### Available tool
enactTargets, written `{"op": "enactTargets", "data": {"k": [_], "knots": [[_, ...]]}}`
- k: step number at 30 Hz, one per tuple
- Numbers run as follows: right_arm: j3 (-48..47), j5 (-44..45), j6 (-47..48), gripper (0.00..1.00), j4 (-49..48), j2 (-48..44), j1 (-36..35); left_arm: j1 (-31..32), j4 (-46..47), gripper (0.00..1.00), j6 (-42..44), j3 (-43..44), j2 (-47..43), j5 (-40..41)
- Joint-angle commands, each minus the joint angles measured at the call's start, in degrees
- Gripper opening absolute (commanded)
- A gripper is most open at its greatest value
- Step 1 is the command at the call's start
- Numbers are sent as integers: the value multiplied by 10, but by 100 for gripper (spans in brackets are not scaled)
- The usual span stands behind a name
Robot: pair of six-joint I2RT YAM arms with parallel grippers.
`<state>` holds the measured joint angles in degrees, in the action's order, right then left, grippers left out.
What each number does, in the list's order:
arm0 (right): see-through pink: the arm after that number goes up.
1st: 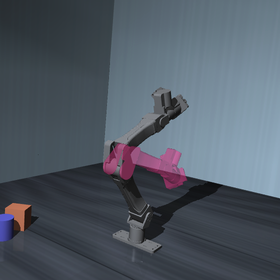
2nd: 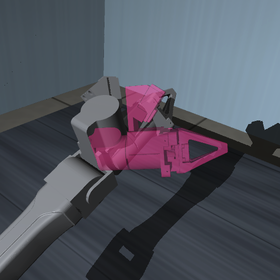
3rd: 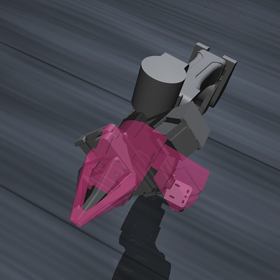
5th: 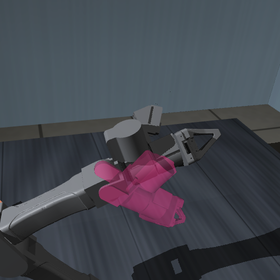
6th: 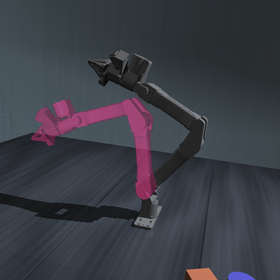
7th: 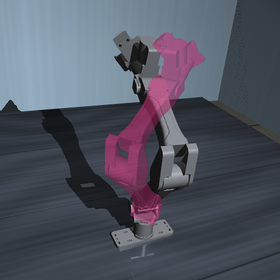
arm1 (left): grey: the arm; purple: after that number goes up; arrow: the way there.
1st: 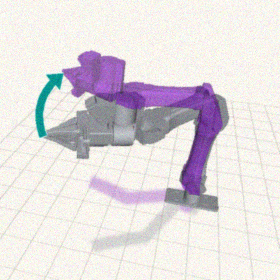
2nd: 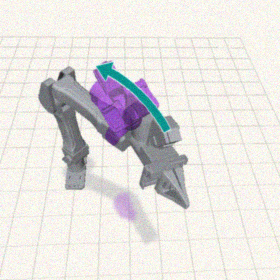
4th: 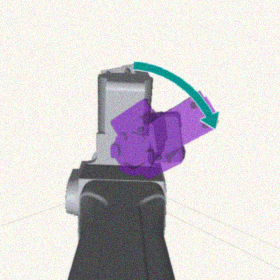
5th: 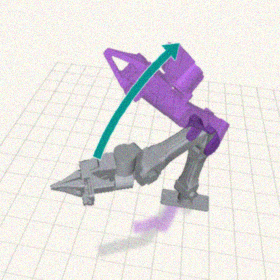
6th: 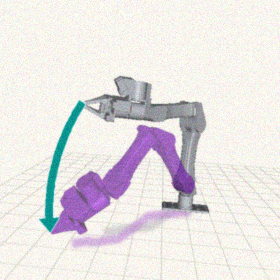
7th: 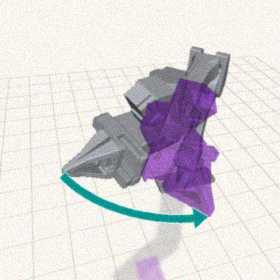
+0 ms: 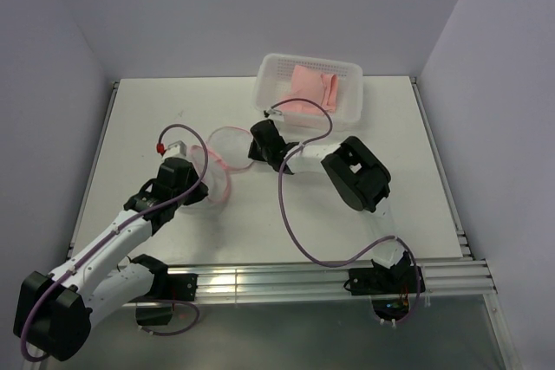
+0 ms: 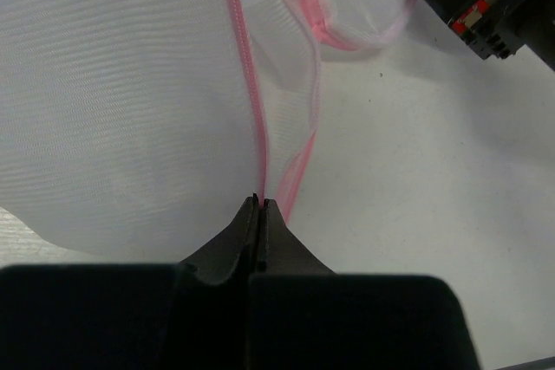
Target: Place the bra in the laundry bag and zip it closed
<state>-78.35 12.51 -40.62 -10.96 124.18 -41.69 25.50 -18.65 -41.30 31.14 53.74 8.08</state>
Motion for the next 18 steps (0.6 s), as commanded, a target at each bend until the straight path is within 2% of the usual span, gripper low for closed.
{"op": "enactTargets", "data": {"k": [1, 12, 17, 18], "knots": [[35, 8, -4, 0, -13, -45, 2, 3, 27, 0, -7, 11, -5, 20], [215, 32, -2, 0, -59, -167, -9, 3, 55, 0, -6, 1, 16, 36], [217, -17, 21, 0, -49, -169, -14, 2, 29, 4, -10, 7, -2, 87], [189, -21, 30, 0, -36, -165, -12, 3, 29, 10, -16, 8, -13, 94]]}}
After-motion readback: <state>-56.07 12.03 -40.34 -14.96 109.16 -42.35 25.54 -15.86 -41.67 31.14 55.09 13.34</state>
